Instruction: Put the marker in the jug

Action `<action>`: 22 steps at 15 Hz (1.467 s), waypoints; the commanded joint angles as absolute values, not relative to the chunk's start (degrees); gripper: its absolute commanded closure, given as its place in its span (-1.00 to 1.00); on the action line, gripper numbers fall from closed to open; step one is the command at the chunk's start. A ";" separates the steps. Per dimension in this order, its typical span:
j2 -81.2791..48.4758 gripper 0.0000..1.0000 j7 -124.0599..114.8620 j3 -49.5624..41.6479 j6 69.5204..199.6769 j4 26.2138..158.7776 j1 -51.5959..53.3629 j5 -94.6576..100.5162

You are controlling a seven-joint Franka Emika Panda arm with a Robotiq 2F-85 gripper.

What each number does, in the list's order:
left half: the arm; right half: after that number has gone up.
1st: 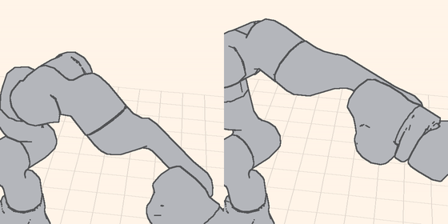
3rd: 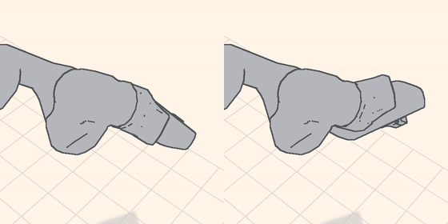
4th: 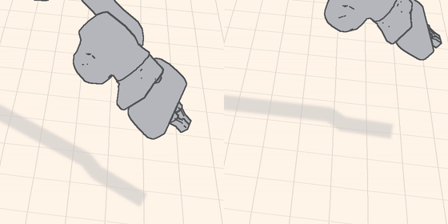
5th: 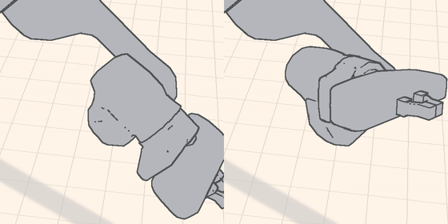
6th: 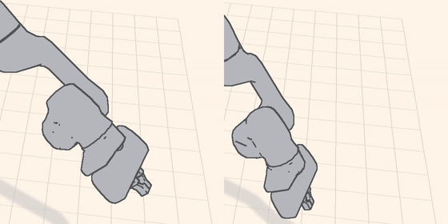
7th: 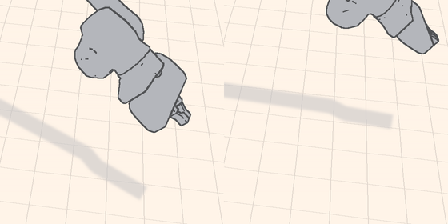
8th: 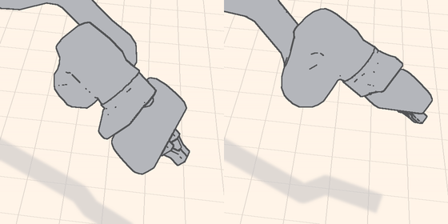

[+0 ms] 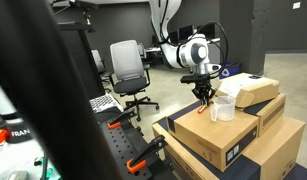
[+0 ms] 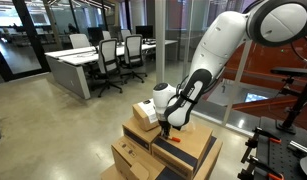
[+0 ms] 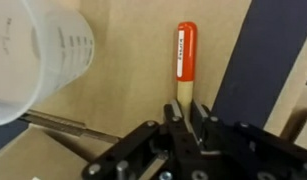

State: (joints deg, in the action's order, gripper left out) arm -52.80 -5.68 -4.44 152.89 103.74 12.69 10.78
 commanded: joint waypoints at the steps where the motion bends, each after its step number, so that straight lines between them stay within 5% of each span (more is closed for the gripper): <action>1: -53.96 0.92 -6.63 -4.32 153.60 103.00 12.94 10.73; 22: -51.21 0.92 -8.11 -5.97 162.43 107.78 15.36 10.88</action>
State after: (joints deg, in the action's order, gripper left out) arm -52.09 -6.83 -4.78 160.66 106.17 13.91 10.80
